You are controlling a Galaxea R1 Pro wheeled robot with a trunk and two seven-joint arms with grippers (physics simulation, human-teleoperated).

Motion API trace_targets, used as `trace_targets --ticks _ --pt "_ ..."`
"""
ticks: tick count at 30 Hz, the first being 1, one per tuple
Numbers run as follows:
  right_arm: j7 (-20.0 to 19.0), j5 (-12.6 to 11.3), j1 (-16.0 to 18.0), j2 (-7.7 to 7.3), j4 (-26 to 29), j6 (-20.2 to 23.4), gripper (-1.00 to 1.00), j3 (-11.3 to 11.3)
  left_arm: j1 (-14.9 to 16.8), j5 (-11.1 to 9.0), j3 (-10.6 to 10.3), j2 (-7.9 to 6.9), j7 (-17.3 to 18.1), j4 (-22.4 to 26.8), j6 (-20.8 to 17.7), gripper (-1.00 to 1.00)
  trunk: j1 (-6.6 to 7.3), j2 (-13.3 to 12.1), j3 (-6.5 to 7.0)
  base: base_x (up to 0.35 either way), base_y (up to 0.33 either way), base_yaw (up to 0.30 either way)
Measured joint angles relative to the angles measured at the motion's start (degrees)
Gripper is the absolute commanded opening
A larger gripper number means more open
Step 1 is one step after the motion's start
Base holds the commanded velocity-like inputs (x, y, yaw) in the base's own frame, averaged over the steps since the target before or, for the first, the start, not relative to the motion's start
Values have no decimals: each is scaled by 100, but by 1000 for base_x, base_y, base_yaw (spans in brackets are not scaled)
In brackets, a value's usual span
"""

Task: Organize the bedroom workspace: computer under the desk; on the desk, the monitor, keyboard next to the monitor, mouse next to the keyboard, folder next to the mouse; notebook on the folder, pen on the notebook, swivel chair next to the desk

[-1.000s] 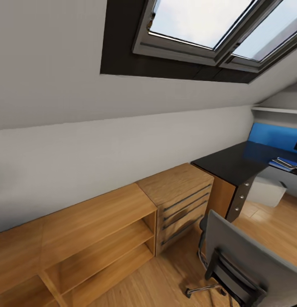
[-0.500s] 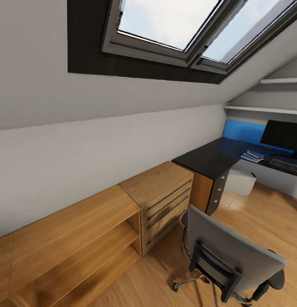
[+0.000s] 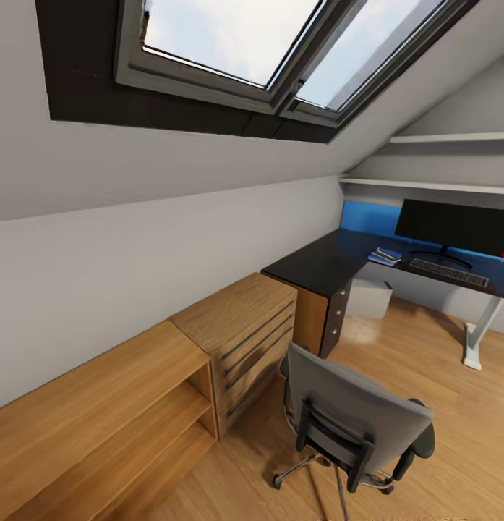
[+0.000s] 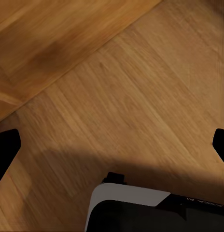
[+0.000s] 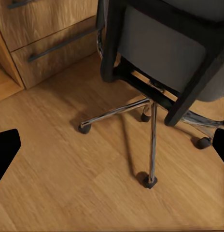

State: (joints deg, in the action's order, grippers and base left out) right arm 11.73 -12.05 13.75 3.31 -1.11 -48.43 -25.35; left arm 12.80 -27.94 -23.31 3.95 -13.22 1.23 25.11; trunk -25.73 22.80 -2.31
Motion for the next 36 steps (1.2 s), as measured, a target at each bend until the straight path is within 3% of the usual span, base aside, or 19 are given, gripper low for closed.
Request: trace_targets --ticks 13,36 --pt "0 8 0 0 0 -2 100 1 0 1 -1 5 -1 -1 2 100 1 0 0 214 220 -300" --pt "1 9 1 0 0 1 100 -4 0 -8 0 -7 0 0 -1 100 -1 -1 0 15 10 -300"
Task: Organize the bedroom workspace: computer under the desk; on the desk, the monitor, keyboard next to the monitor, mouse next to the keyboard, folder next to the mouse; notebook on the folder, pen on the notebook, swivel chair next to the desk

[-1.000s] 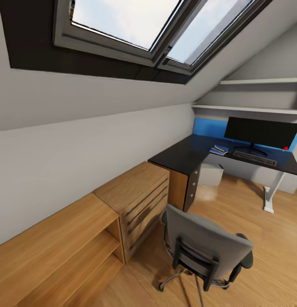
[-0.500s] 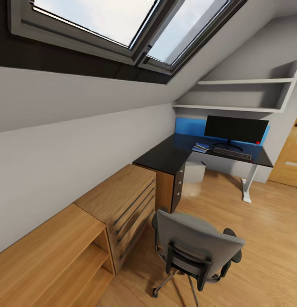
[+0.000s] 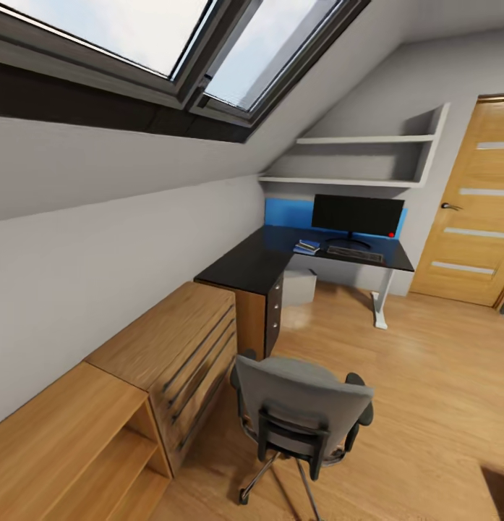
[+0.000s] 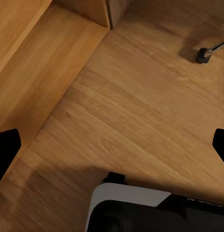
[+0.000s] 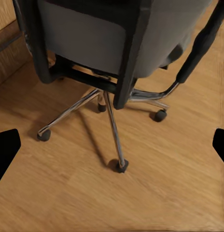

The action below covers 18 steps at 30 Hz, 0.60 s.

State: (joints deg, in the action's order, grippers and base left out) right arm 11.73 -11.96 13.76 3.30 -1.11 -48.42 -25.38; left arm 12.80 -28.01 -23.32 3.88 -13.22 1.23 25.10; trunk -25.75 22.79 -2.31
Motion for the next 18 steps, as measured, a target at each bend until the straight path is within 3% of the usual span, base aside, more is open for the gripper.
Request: trace_targets --ticks 11,18 --pt "0 0 3 0 0 1 100 -4 0 0 -1 -4 -1 0 0 100 0 0 0 0 15 -300" --pt "-1 0 2 0 0 2 100 -4 0 0 -1 -5 -2 -1 6 100 0 0 0 0 249 -300"
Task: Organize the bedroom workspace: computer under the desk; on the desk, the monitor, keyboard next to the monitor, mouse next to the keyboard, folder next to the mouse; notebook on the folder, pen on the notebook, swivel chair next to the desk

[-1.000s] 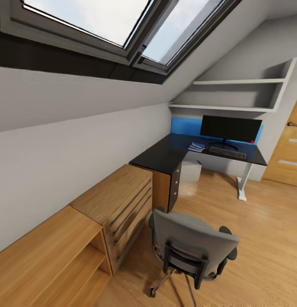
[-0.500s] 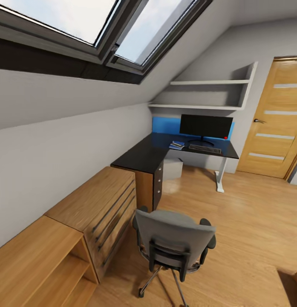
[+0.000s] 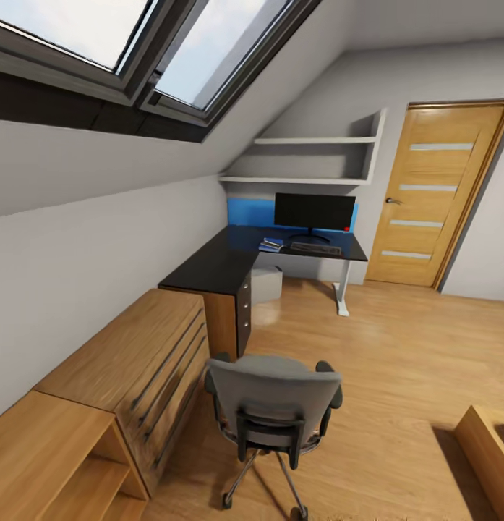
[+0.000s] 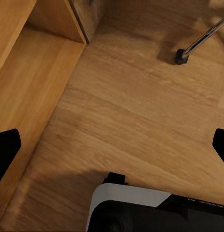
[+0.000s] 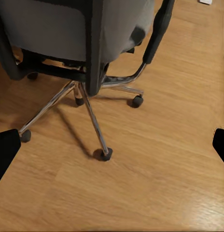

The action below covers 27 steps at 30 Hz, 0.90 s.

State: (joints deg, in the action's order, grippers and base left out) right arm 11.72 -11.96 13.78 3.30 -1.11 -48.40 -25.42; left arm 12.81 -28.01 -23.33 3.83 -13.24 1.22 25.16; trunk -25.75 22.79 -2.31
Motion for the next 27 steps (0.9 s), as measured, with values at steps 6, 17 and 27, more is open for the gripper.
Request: trace_targets --ticks 6,17,27 --pt "0 0 1 0 0 0 100 0 0 0 0 -1 0 0 -1 100 -1 0 0 -44 303 -300" --pt "1 0 -2 0 0 -1 100 5 0 -1 1 3 2 1 -6 100 0 0 0 -158 146 -300" --pt "23 -12 -1 6 2 2 100 0 0 -1 1 3 2 1 -6 100 0 0 0 -11 9 -300"
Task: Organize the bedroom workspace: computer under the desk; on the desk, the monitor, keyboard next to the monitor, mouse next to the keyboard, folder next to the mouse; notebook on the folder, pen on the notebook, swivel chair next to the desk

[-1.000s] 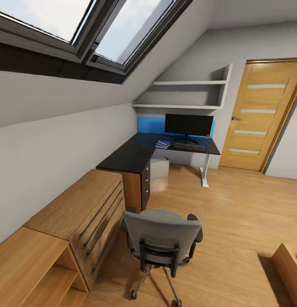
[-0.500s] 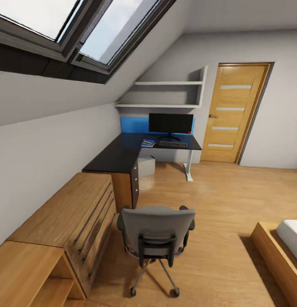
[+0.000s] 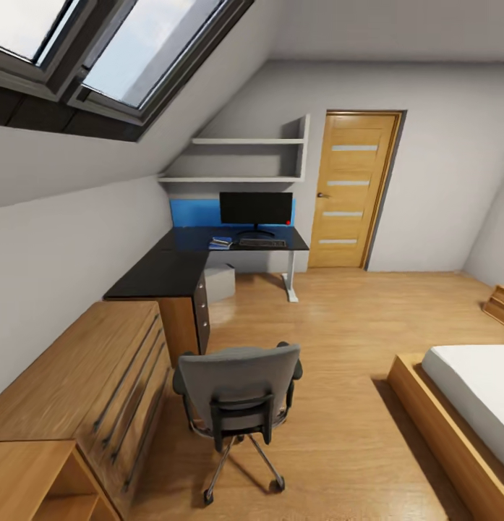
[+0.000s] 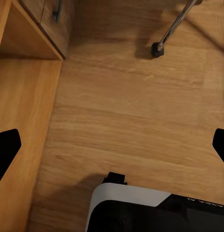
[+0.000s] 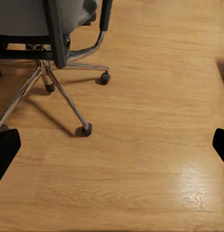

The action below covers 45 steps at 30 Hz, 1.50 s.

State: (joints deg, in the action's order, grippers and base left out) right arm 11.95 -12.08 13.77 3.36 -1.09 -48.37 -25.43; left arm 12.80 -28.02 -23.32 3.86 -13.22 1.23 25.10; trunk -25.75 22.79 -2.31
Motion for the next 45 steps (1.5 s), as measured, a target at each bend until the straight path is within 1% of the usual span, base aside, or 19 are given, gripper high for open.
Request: trace_targets --ticks 4,8,13,20,36,38,43,45 --pt "5 -5 1 2 -1 23 100 2 0 0 0 0 -1 0 1 100 0 0 -6 -1 42 -263" --pt "-11 -8 0 3 -2 130 100 3 -1 0 -1 0 -3 1 2 100 0 0 -14 -2 200 -91" --pt "-14 -9 1 3 1 192 100 7 -1 0 -1 0 -2 2 2 100 -1 -1 -16 -89 135 -22" --pt "-18 -11 -2 2 -4 212 100 12 -1 1 -1 -1 -2 2 4 100 -2 0 -16 -213 164 -4" --pt "-18 -10 2 3 -9 218 100 9 -1 -4 4 -9 -1 2 9 100 0 0 -17 -93 77 0" --pt "-18 -9 -1 12 -10 218 100 7 -1 -8 7 -9 -1 2 9 100 0 0 -17 -7 6 0" --pt "-25 2 -3 116 -10 211 100 6 -1 -9 8 -9 -1 2 9 100 0 0 -17 -2 1 0" --pt "-23 0 0 126 -7 210 100 10 -1 -11 8 -9 -1 2 9 100 0 0 -17 0 0 0"
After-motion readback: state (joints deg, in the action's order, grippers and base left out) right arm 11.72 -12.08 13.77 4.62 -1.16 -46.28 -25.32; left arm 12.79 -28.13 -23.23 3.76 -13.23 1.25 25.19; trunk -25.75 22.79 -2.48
